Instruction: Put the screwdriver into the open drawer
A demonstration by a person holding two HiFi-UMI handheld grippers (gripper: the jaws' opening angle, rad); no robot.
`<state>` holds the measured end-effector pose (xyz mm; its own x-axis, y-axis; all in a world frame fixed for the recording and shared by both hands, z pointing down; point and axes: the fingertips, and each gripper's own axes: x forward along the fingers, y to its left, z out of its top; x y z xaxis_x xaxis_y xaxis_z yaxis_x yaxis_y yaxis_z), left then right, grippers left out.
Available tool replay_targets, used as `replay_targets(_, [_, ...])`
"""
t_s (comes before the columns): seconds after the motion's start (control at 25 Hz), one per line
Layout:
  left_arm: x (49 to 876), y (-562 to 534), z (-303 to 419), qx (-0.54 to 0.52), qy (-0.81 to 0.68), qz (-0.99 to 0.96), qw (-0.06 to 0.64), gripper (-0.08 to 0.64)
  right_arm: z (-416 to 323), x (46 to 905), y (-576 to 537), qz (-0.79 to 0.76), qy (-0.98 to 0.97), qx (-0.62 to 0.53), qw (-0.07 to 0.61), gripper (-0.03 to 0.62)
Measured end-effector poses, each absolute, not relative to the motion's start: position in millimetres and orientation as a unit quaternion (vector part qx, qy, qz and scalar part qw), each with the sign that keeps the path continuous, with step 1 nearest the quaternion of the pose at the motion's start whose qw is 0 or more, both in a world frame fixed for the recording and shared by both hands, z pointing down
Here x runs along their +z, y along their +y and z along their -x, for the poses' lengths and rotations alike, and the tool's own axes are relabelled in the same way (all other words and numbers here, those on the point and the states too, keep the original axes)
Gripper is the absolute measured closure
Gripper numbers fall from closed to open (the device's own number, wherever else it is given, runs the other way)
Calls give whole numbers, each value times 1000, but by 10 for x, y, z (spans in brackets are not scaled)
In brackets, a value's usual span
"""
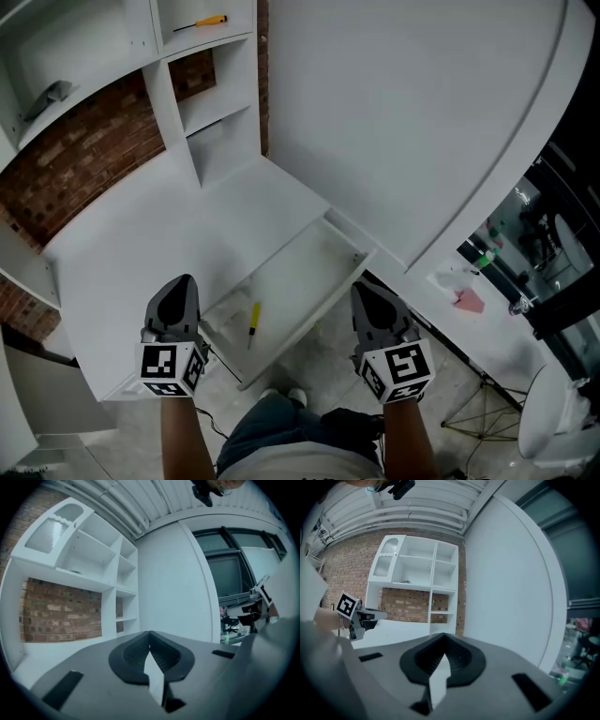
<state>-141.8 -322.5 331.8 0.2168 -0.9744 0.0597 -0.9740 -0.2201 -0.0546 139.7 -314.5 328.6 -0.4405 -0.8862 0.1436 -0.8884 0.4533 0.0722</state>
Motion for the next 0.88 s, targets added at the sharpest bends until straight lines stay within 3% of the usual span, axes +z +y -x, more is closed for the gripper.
replay_targets(0.56, [2761,-3132,1404,-14,600,794,91,546,-1264,2790,-2975,-542,-836,-63,55,581])
replay_targets(0.88, [2720,-3081,1415,-9,588,803,96,546,-1194,2767,-2893,-543,-835,-70,62,581])
